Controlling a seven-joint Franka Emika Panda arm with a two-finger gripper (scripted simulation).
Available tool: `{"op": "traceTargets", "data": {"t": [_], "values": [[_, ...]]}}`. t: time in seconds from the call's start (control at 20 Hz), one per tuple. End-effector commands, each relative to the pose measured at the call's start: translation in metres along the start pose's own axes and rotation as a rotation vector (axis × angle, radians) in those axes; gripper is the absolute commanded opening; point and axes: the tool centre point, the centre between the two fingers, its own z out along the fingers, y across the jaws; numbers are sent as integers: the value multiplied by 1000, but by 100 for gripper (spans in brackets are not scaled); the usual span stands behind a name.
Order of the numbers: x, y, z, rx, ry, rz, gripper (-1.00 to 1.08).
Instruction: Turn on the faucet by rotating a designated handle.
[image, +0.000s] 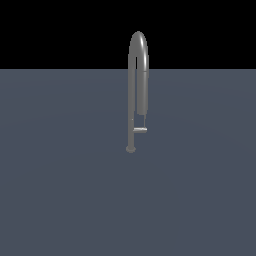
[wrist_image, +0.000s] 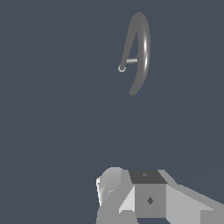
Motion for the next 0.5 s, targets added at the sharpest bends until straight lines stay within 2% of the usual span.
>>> {"op": "traceTargets", "data": {"t": [0.0,0.45], "values": [[0,0,0,0,0,0,-100],[11,0,1,24,-27,25,-100]]}}
